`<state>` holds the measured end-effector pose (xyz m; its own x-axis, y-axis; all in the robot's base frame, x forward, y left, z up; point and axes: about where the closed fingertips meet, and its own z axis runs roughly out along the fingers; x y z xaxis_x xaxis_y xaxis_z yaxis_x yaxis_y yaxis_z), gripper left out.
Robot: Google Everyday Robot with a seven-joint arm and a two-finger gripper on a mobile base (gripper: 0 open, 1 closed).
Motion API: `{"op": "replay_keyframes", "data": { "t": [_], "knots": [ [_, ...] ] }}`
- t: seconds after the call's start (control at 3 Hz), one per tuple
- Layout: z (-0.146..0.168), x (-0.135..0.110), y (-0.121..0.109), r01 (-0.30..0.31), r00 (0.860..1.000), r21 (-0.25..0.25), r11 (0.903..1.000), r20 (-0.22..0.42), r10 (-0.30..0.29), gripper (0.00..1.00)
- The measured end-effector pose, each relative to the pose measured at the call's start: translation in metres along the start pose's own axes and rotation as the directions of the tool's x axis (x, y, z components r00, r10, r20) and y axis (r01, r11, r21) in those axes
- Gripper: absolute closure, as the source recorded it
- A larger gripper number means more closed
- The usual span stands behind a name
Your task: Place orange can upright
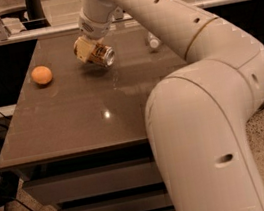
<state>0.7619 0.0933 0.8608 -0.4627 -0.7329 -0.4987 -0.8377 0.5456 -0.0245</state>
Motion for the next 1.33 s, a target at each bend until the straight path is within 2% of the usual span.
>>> {"op": "replay_keyframes", "data": {
  "t": [0.33, 0.67, 1.0, 1.33],
  "knots": [
    [-0.039, 0.005, -0.005, -0.080, 0.978, -0.026, 0.9965, 0.189, 0.083, 1.00],
    [-0.059, 0.020, 0.015, -0.114, 0.928, -0.109, 0.9875, 0.342, 0.145, 1.00],
    [-0.074, 0.034, 0.034, -0.111, 0.845, -0.173, 0.9786, 0.502, 0.185, 1.00],
    [-0.095, 0.045, 0.030, -0.116, 0.725, -0.169, 0.9788, 0.659, 0.200, 1.00]
  ]
}}
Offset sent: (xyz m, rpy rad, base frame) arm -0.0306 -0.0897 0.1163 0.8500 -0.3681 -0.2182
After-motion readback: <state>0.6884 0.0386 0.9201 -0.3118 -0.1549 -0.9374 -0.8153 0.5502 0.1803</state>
